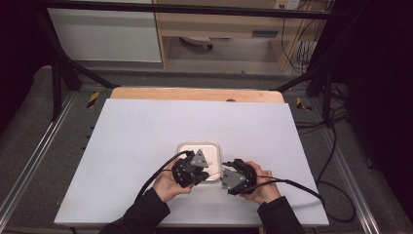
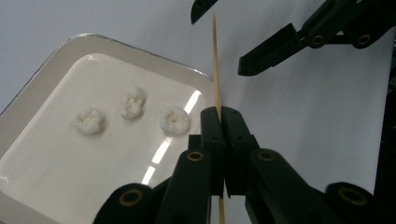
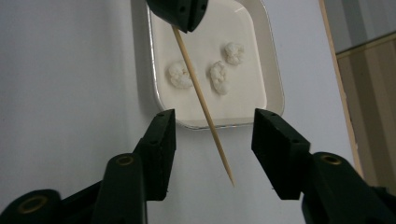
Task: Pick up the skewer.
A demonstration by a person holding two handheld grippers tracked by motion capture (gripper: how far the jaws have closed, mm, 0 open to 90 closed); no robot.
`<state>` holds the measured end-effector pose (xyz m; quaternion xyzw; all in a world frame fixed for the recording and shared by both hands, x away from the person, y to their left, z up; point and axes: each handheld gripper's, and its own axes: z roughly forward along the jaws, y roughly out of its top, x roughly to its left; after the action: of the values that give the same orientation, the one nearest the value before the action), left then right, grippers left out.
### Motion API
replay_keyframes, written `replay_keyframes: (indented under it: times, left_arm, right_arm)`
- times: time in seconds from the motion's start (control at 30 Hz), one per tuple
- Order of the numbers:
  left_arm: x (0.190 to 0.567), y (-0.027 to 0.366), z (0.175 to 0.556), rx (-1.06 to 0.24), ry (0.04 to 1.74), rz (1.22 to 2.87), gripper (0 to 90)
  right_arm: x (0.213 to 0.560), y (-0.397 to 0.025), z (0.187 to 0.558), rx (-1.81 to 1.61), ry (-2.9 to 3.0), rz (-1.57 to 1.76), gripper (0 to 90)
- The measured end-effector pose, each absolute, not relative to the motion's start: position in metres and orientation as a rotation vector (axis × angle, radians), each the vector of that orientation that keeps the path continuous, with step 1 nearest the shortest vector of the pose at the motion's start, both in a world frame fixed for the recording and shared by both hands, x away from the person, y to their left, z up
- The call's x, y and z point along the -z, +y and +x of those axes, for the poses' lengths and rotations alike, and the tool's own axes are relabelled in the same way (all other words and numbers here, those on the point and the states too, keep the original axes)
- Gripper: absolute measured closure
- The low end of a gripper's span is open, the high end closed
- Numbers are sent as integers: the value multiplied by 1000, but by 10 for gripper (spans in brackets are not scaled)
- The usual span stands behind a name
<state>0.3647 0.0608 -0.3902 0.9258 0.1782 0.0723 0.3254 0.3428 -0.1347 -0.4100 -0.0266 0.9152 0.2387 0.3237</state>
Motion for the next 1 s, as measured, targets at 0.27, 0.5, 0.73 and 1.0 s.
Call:
replay_keyframes:
  times: [0.27, 0.5, 0.73, 1.0]
  left_arm:
    - [389, 50, 363, -183, 419, 2462, 887]
    - [390, 46, 363, -168, 400, 2472, 887]
    - [391, 45, 362, -160, 391, 2473, 887]
    - [391, 45, 362, -149, 384, 2469, 887]
  right_arm:
    - [415, -135, 341, -556, 2386, -240, 649]
    - [417, -135, 339, -518, 2406, -294, 737]
    - [418, -135, 340, -503, 2412, -340, 824]
    - [417, -136, 339, -485, 2424, -370, 883]
